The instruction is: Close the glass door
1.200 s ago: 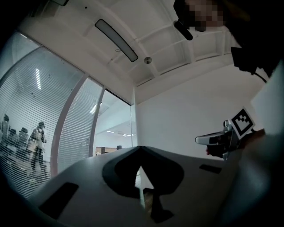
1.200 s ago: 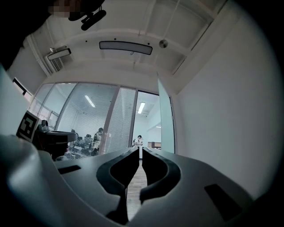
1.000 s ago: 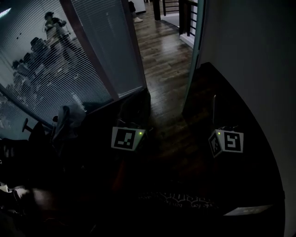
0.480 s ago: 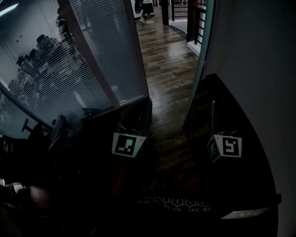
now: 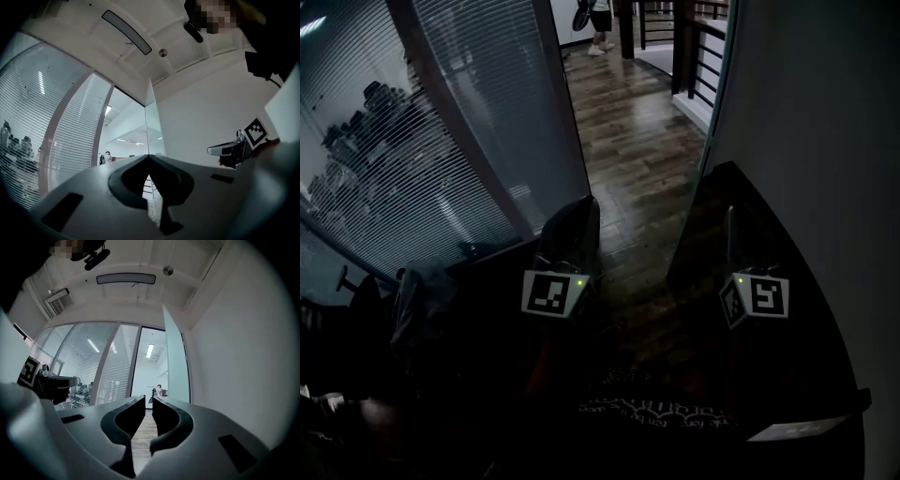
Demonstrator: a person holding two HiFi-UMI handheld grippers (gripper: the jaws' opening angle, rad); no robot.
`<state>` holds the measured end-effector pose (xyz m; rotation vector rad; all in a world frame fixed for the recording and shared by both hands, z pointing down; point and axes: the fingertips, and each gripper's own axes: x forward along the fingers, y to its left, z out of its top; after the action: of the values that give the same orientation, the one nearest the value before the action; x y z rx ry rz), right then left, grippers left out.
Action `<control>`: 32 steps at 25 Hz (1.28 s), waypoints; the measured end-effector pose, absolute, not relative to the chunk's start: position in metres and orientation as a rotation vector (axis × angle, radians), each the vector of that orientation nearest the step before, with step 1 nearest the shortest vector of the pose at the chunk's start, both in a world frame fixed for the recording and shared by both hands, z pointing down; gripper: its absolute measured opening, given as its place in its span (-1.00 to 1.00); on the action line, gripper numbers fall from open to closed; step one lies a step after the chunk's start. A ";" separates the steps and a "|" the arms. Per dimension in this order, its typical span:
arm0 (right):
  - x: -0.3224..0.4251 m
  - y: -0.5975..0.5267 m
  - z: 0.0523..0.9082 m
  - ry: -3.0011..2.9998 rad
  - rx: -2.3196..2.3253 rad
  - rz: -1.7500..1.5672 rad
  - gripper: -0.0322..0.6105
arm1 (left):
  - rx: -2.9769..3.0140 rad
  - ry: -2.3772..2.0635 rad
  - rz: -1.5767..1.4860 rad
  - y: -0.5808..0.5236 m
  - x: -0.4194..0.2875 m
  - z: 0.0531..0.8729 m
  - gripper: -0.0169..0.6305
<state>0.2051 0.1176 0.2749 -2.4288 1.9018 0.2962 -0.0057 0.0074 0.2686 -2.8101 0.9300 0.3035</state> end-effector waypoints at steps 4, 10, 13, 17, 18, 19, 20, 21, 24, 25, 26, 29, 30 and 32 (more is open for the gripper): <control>0.225 0.085 0.270 1.861 -2.452 0.308 -0.81 | -2.803 0.883 0.322 -0.030 0.015 0.260 -0.94; 0.245 0.043 0.279 1.835 -2.478 0.270 -0.77 | -2.833 0.852 0.306 -0.076 0.030 0.270 -0.94; 0.253 0.027 0.274 1.819 -2.494 0.264 -0.75 | -2.850 0.838 0.285 -0.093 0.037 0.270 -0.94; 0.266 0.012 0.275 1.798 -2.510 0.262 -0.75 | -2.854 0.832 0.295 -0.112 0.048 0.269 -0.94; 0.270 0.008 0.275 1.795 -2.515 0.262 -0.75 | -2.854 0.830 0.298 -0.116 0.051 0.269 -0.94; 0.274 0.005 0.275 1.791 -2.519 0.263 -0.75 | -2.855 0.827 0.298 -0.120 0.055 0.270 -0.94; 0.279 0.003 0.275 1.786 -2.521 0.265 -0.75 | -2.855 0.825 0.298 -0.123 0.059 0.271 -0.94; 0.285 0.000 0.274 1.782 -2.521 0.268 -0.74 | -2.855 0.824 0.299 -0.127 0.064 0.271 -0.94; 0.298 -0.014 0.270 1.782 -2.513 0.277 -0.74 | -2.844 0.830 0.310 -0.139 0.074 0.267 -0.94; 0.302 -0.020 0.269 1.785 -2.509 0.276 -0.73 | -2.840 0.833 0.311 -0.143 0.076 0.266 -0.94; 0.306 -0.027 0.268 1.788 -2.505 0.274 -0.73 | -2.837 0.835 0.310 -0.148 0.080 0.264 -0.94; 0.322 -0.047 0.267 1.800 -2.498 0.268 -0.70 | -2.832 0.855 0.299 -0.165 0.092 0.264 -0.94; 0.328 -0.054 0.267 1.805 -2.496 0.268 -0.69 | -2.828 0.859 0.299 -0.170 0.097 0.263 -0.94; 0.338 -0.066 0.265 1.812 -2.487 0.268 -0.68 | -2.818 0.859 0.301 -0.178 0.108 0.262 -0.94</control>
<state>0.3385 -0.0660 0.2654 -2.4868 1.8123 0.2678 0.1078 -0.1776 0.2615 -2.8176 0.8592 0.3015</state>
